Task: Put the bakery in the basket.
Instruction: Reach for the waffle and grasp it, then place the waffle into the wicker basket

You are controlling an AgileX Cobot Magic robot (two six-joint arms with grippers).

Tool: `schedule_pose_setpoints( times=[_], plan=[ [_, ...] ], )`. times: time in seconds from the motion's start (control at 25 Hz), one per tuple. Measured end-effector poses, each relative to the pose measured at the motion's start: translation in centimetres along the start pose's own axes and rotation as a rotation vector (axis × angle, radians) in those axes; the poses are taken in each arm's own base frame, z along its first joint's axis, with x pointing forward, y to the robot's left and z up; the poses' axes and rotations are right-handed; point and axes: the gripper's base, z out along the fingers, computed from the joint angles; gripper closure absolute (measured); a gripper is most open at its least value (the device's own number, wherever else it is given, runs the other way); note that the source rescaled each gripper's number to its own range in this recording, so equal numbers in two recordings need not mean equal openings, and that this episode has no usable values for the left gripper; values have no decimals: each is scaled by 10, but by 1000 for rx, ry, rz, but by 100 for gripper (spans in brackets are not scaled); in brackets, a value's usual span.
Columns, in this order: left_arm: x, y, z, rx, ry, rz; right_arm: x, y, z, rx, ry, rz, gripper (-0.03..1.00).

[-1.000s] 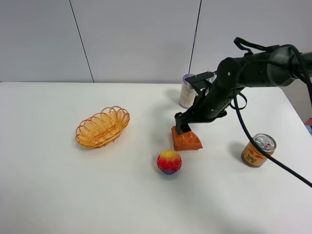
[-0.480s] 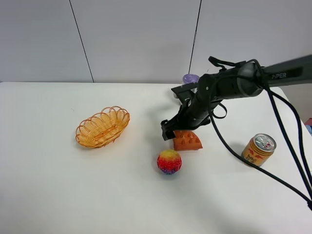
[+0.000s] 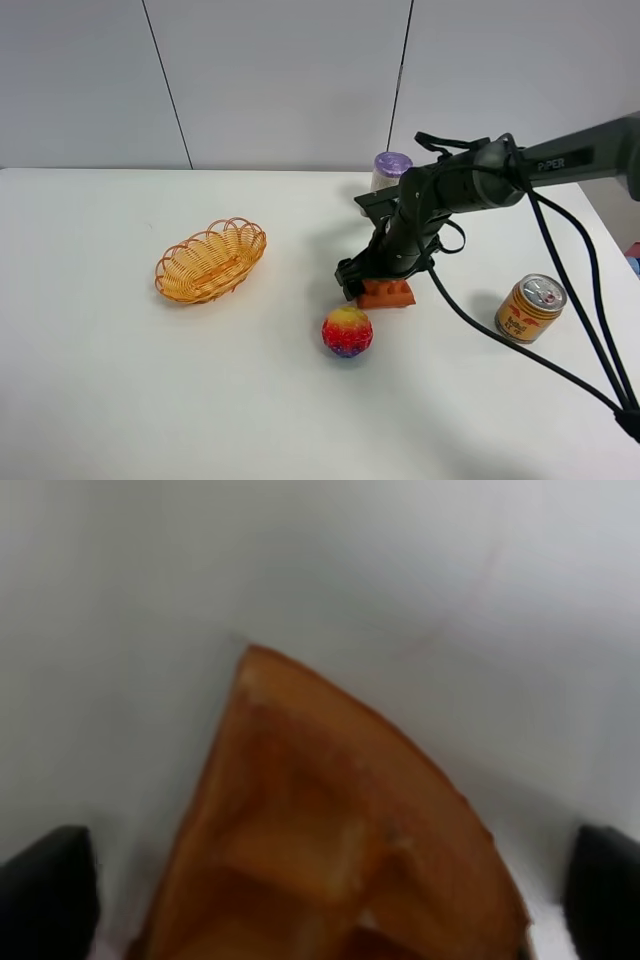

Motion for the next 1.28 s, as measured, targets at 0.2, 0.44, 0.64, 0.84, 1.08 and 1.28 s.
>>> schedule_pose_setpoints(
  times=[0.2,0.44,0.64,0.84,1.08,1.28],
  plan=[
    [0,0,0,0,0,0,-1,0,1,2,-1,2,97],
    [0,0,0,0,0,0,-18,7,-18,-20,-47,4,97],
    [0,0,0,0,0,0,-69,54,-82,-104,-225,-98,97],
    [0,0,0,0,0,0,-103,119,-129,-199,-366,-213,97],
    [0,0,0,0,0,0,-101,177,-103,-274,-270,-292,97],
    [0,0,0,0,0,0,-88,199,-63,-290,-180,-313,97]
  ],
)
